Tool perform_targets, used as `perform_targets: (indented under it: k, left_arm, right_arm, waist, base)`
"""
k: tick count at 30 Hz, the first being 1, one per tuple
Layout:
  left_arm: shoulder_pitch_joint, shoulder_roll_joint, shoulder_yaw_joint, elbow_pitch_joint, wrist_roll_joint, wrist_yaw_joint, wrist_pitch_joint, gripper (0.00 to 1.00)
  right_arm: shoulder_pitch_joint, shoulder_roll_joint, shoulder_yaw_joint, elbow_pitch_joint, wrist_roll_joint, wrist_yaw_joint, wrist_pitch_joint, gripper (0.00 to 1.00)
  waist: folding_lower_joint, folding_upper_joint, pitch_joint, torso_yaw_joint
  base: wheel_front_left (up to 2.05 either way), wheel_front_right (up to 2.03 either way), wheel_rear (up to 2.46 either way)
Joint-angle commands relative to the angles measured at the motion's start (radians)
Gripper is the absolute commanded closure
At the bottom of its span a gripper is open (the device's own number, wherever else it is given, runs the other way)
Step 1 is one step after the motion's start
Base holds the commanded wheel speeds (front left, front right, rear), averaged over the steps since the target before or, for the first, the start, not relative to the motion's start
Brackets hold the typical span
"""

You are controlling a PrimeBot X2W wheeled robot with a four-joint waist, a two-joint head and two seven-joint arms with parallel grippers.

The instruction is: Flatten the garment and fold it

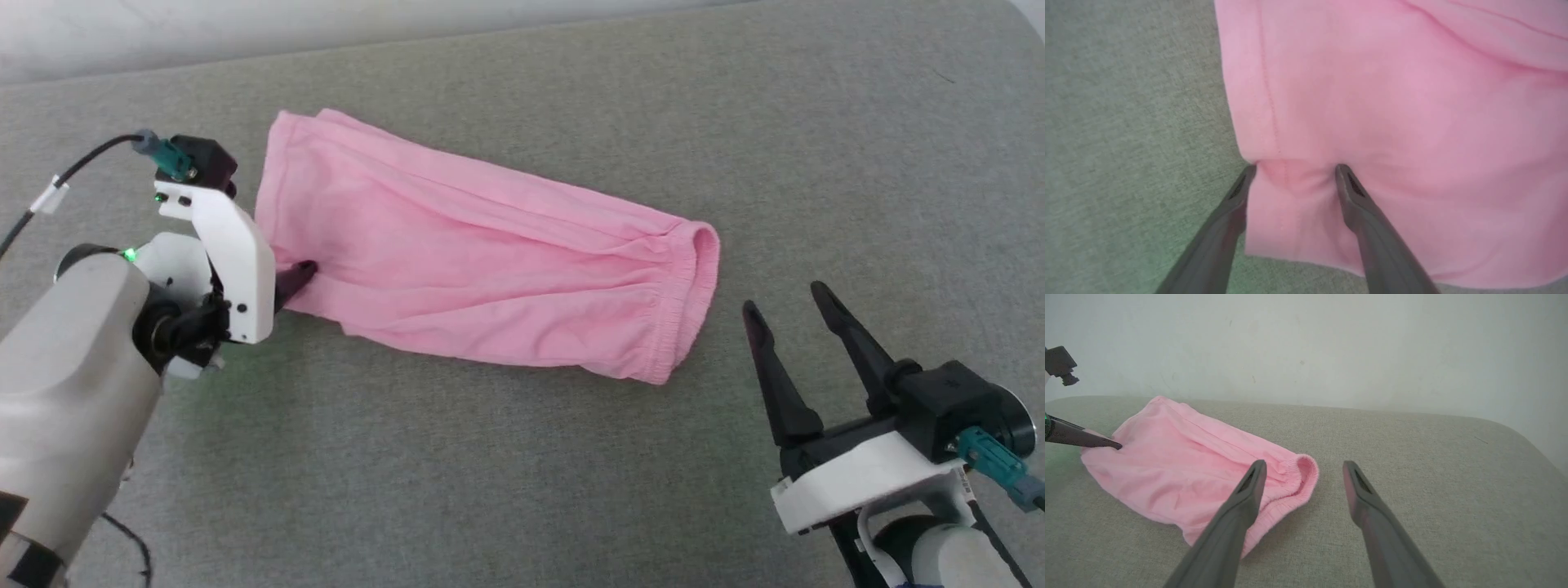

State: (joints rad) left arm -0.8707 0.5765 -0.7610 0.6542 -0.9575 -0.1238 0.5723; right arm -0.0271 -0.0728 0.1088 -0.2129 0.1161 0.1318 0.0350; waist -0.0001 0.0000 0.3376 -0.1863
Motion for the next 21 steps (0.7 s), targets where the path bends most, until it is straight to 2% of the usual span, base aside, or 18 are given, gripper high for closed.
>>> perform_targets:
  k: [1, 2, 3, 4, 5, 9, 16, 21]
  left_arm:
    - [0.056, -0.022, -0.047, 0.016, -0.005, -0.007, 0.04, 0.0]
    - [0.056, -0.015, -0.065, 0.01, 0.002, -0.007, 0.052, 0.13]
    - [0.057, -0.009, -0.082, 0.006, 0.011, -0.007, 0.059, 0.55]
    - [0.063, -0.009, -0.094, 0.0, 0.011, -0.007, 0.067, 0.59]
    - [0.069, -0.012, -0.099, -0.01, 0.004, -0.007, 0.063, 1.0]
    - [0.073, -0.006, -0.105, -0.023, 0.012, -0.007, 0.002, 1.0]
    - [0.056, -0.008, -0.058, -0.012, 0.023, 0.0, -0.154, 1.0]
    - [0.058, -0.022, -0.037, -0.044, 0.002, -0.001, -0.199, 1.0]
  right_arm:
    - [0.013, 0.004, -0.002, -0.004, 0.006, -0.001, 0.004, 0.0]
    - [0.015, 0.004, -0.003, -0.005, 0.006, -0.001, 0.011, 0.0]
    - [0.017, 0.005, -0.004, -0.008, 0.006, -0.001, 0.015, 0.0]
    - [0.018, 0.005, -0.002, -0.007, 0.009, -0.001, 0.021, 0.0]
    - [0.018, 0.004, -0.001, -0.008, 0.012, -0.001, 0.03, 0.0]
    - [0.008, -0.012, 0.02, 0.003, 0.034, -0.001, 0.091, 0.0]
    - [-0.04, -0.035, 0.039, 0.062, 0.134, -0.001, 0.308, 0.0]
    - [-0.106, -0.031, 0.055, 0.141, 0.185, -0.001, 0.421, 0.0]
  waist:
    - [0.0001, 0.0, 0.007, -0.01]
    - [0.0001, 0.0, 0.007, -0.011]
    - [0.0001, 0.0, 0.008, -0.012]
    - [0.0001, 0.0, 0.006, -0.011]
    - [0.0001, 0.0, 0.005, -0.011]
    - [0.0001, 0.0, 0.001, 0.0]
    - [0.0001, 0.0, -0.005, 0.027]
    - [0.0001, 0.0, -0.009, 0.054]
  base:
    - [0.0, 0.0, 0.0]
    - [0.0, 0.0, 0.0]
    - [0.0, 0.0, 0.0]
    - [0.0, 0.0, 0.0]
    - [0.0, 0.0, 0.0]
    - [0.0, 0.0, 0.0]
    - [0.0, 0.0, 0.0]
    - [0.0, 0.0, 0.0]
